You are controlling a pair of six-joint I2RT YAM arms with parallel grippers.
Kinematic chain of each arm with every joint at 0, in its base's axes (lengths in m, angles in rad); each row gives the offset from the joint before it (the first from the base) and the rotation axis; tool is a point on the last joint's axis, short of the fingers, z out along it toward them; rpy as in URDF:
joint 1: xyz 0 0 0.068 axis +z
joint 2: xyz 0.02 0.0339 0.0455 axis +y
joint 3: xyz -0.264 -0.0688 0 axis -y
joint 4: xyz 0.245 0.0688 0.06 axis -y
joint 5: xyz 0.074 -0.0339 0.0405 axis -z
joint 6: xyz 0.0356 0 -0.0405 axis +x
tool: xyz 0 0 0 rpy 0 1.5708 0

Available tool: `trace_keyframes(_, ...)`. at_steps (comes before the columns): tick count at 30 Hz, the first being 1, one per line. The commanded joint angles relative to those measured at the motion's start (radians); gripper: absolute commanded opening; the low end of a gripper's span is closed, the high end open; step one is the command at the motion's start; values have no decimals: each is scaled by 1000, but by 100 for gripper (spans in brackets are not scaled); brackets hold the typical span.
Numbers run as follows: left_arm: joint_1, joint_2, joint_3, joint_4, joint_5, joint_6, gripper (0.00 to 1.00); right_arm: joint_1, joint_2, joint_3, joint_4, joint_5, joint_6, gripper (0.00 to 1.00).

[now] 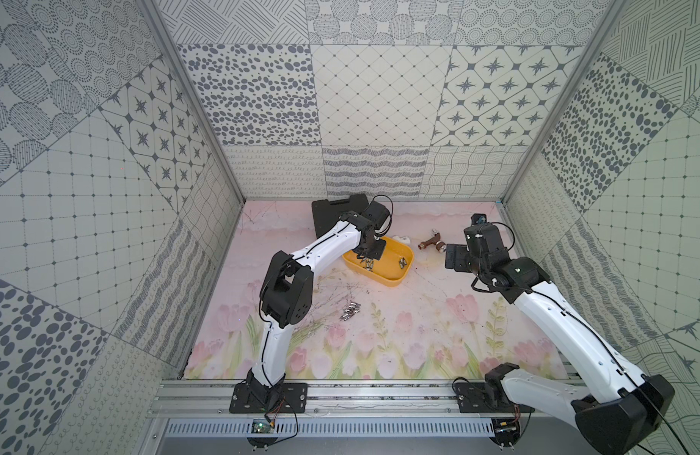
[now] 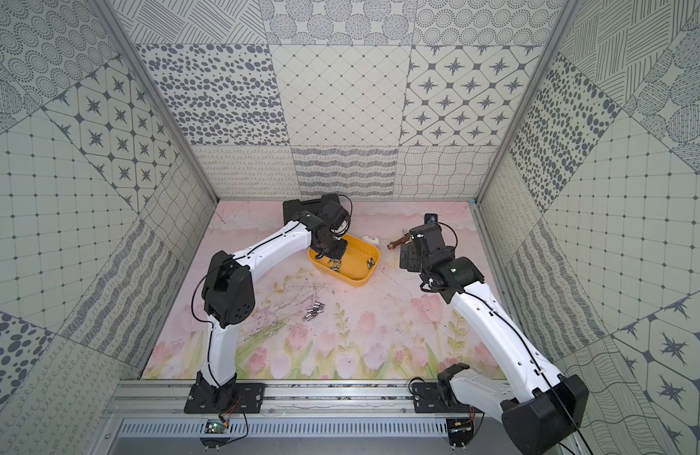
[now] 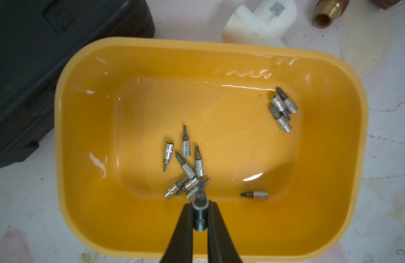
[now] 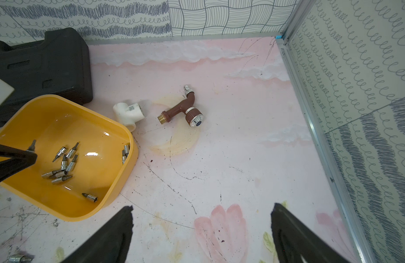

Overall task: Put the bit on the desktop into the storage box
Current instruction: Place the screwdriver bit in the storage box.

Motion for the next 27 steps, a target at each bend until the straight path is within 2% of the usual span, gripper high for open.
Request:
trace_keyframes(1,6,62,56,-52,34,29,6,-8,-24,-18,31,-3,1,96)
trace_keyframes(19,5,108,88,-75,48,30,8,-20,-26,-25,31,-13,-6,97)
trace_keyframes(23,4,107,90,-77,43,32,14,-21,-28,-25,32,-14,-6,96)
trace_keyframes(27,4,98,90,-83,40,31,27,-22,-30,-24,32,-14,-6,97)
